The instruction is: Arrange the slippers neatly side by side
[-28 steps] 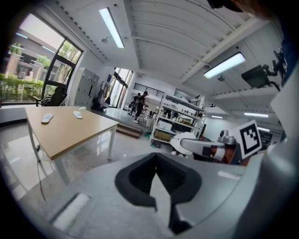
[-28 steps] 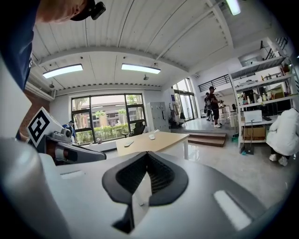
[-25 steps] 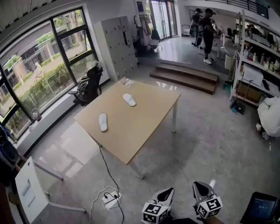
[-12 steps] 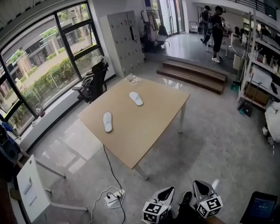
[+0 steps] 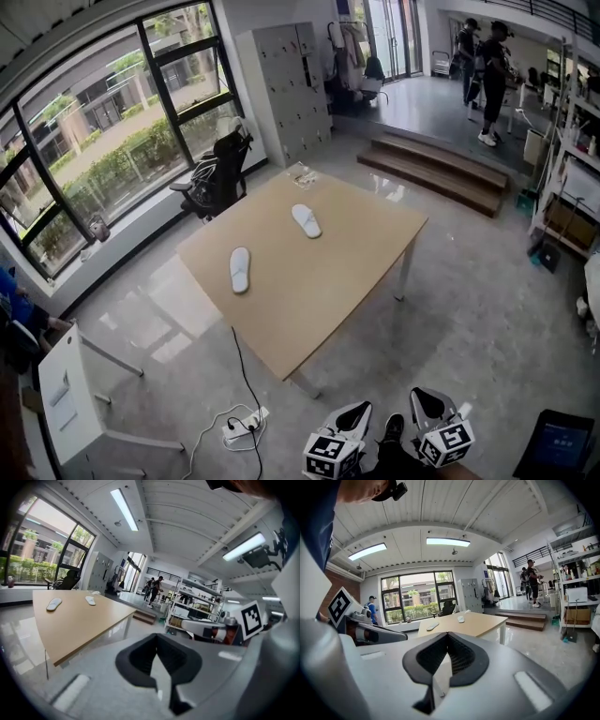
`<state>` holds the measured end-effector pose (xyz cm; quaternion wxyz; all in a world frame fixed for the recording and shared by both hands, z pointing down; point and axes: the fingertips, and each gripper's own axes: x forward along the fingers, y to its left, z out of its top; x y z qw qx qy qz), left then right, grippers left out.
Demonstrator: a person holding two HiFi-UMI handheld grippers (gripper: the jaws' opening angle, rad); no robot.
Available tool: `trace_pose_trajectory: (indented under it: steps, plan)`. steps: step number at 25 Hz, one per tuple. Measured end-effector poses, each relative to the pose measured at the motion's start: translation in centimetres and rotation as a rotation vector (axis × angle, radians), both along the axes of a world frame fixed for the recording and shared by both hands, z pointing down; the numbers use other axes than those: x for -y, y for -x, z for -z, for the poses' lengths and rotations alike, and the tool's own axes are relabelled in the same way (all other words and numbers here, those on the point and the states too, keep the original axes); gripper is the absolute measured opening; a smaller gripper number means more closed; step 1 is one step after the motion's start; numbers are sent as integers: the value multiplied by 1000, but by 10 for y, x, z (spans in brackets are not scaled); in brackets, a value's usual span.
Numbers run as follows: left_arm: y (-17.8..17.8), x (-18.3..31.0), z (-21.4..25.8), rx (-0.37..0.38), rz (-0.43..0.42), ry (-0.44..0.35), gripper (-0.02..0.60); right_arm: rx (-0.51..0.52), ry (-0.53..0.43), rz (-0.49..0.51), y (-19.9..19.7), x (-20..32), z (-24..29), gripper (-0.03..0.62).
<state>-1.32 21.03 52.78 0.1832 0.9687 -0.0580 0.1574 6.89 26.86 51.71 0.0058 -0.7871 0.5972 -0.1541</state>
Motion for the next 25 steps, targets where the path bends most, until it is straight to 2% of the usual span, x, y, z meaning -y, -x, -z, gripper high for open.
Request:
trace_pose_trajectory:
  steps: [3, 15, 18, 22, 25]
  plan:
    - [-21, 11, -9, 9, 19, -11, 3, 6, -2, 21, -23, 11, 1, 6]
    - [-123, 31, 3, 32, 71, -49, 3, 21, -37, 109, -126, 39, 4, 6]
    - [-153, 38, 14, 26, 90, -38, 3, 25, -46, 129, -151, 50, 5, 6]
    - [-174, 48, 3, 40, 107, -44, 3, 35, -46, 150, -174, 60, -1, 6]
    - [-176, 55, -2, 55, 118, -51, 3, 25, -38, 172, -178, 64, -5, 6]
